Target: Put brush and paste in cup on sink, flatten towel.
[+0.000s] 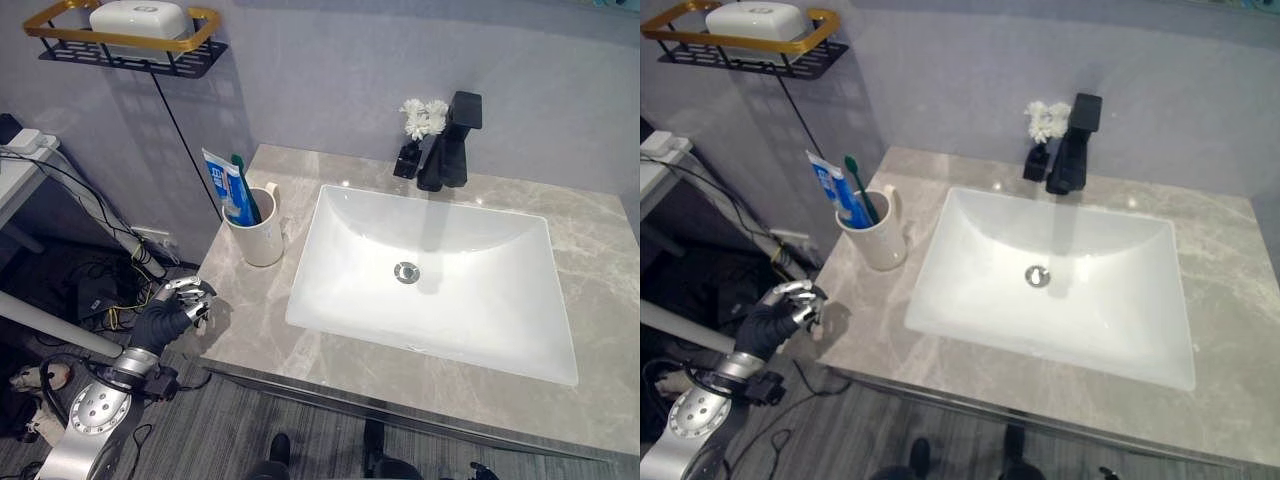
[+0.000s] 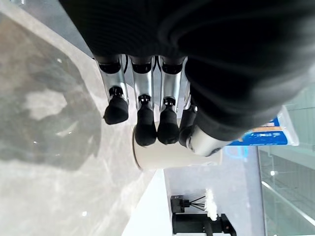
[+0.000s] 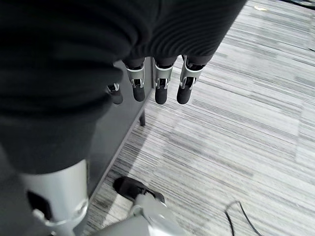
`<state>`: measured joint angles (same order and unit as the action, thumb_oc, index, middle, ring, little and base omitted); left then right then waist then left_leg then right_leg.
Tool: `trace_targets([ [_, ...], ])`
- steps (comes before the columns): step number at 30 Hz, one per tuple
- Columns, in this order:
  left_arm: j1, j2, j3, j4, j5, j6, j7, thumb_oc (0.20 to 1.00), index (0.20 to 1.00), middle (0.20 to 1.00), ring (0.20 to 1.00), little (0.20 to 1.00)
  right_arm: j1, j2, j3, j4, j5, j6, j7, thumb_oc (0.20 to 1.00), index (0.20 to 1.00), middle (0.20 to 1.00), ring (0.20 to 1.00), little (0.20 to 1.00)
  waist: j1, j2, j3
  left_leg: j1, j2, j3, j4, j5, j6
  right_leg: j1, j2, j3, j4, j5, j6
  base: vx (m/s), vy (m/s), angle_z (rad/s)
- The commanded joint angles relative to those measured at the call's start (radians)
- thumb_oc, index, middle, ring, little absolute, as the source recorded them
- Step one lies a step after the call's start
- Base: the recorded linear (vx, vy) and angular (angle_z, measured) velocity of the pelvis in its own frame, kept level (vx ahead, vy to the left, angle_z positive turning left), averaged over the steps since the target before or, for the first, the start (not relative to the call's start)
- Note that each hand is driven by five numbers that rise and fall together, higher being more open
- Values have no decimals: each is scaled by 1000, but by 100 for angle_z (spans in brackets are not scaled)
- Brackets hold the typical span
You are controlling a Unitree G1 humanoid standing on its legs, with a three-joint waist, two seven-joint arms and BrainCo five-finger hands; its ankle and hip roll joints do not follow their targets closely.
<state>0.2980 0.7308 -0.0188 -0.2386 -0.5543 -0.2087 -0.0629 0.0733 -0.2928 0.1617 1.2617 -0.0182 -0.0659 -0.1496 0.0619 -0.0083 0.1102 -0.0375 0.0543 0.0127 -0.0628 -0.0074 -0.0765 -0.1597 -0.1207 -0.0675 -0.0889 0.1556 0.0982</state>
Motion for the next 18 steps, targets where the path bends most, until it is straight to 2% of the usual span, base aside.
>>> trace_targets([
  [1, -24, -12, 5, -95, -63, -30, -16, 200, 200, 200, 200, 200, -16, 3, 53, 3, -14, 3, -1, 1000, 1000, 1000, 1000, 1000, -23, -41, -6, -71, -36, -26, 79, -35, 30, 16, -73, 30, 2, 1, 83, 0, 0, 0],
  [8, -96, -23, -69, -89, -87, -7, -12, 200, 200, 200, 200, 200, -35, -7, 68, -5, -21, 8, 0, 1000, 1000, 1000, 1000, 1000, -56, -24, -1, -70, -30, 4, 38, -14, 26, -25, -66, 62, 2, 11, 84, -13, -4, -14],
  [18, -131, -41, -60, -55, -68, 3, 30, 200, 200, 200, 200, 200, -62, -28, 77, -12, -13, 8, -13, 1000, 1000, 1000, 1000, 1000, -66, -19, 13, -78, -4, 30, 13, 7, 13, -63, -44, 86, 2, 9, 78, -2, -45, -13],
])
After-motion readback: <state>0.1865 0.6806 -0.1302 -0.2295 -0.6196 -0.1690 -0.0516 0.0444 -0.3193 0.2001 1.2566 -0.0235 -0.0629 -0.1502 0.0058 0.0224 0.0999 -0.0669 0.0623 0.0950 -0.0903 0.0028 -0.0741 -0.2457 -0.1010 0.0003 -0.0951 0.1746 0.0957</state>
